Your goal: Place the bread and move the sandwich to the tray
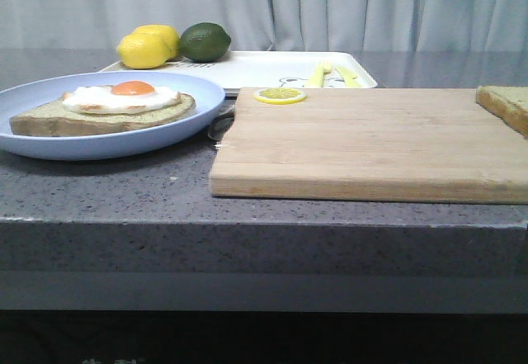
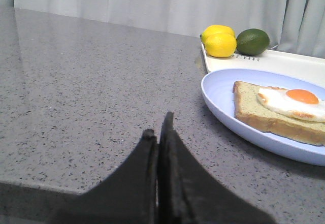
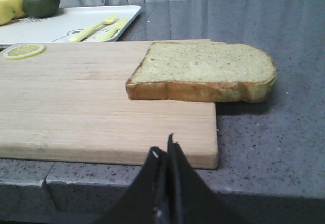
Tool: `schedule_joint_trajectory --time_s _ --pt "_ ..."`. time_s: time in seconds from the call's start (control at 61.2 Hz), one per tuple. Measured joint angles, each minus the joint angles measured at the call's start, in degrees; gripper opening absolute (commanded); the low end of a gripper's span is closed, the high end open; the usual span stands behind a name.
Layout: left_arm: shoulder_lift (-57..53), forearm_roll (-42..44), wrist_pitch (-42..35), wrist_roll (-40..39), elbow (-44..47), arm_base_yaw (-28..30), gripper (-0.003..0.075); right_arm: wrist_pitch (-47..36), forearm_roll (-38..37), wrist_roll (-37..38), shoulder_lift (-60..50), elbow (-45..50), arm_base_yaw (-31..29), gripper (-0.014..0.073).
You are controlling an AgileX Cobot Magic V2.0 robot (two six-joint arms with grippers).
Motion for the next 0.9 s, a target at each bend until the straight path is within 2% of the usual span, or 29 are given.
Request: schedule_joint_trajectory --time_s 0.392,0.605,0.719,0.899 --pt "0.0 -0.1 -0.7 0.0 0.0 0.0 -0.0019 0.0 0.0 0.0 0.0 0.0 0.0 -0.0085" --pt "0.0 -0.96 -11.55 0.0 -0.75 0.0 -0.0019 -0.15 0.48 0.0 0.0 -1.09 0.0 -0.0085" --pt "0.0 -1.0 -10.97 0.0 -5.95 0.0 -0.0019 2.72 0.48 0.0 0.0 -7.38 0.0 -0.0079" --pt "4.84 3.55 0.67 0.0 -21.88 0.0 -0.0019 10.39 0.48 0.0 5.02 -24.34 0.0 -0.0077"
